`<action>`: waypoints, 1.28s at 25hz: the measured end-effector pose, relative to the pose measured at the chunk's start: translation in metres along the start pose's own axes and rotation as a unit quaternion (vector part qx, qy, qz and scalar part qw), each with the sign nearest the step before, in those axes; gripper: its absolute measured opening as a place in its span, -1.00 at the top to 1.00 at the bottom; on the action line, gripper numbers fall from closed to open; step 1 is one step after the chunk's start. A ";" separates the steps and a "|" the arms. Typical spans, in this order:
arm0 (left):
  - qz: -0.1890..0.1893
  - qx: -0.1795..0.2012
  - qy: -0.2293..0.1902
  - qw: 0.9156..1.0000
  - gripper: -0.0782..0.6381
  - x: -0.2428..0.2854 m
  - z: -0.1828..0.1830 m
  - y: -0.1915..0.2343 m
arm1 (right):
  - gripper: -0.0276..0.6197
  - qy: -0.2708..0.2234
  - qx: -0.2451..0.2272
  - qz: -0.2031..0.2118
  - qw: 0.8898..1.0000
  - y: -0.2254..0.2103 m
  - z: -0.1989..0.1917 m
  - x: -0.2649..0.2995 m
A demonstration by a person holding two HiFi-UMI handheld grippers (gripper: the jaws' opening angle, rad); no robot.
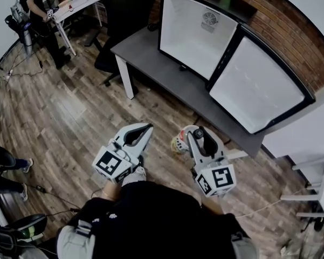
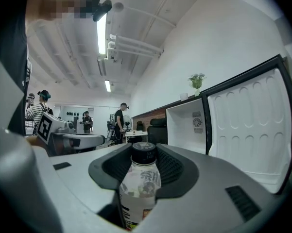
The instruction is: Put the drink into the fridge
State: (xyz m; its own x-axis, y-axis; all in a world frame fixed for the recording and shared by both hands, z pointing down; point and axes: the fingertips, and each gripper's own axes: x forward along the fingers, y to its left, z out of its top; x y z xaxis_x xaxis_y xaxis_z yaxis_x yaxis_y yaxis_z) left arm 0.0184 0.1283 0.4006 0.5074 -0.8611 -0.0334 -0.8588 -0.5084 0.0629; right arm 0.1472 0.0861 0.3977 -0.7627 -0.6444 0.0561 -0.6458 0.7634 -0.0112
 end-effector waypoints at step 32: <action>-0.087 -0.026 0.011 0.996 0.77 0.067 -0.004 0.170 | 0.44 0.023 0.021 -0.107 0.994 -0.034 0.000 0.152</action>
State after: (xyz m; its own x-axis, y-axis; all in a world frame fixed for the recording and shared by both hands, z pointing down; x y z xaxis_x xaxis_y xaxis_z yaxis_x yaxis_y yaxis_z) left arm -0.0931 -0.0159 0.4127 0.6505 -0.7590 -0.0269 -0.7527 -0.6490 0.1106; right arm 0.0534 -0.0372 0.4064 -0.6053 -0.7888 0.1069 -0.7951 0.6053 -0.0362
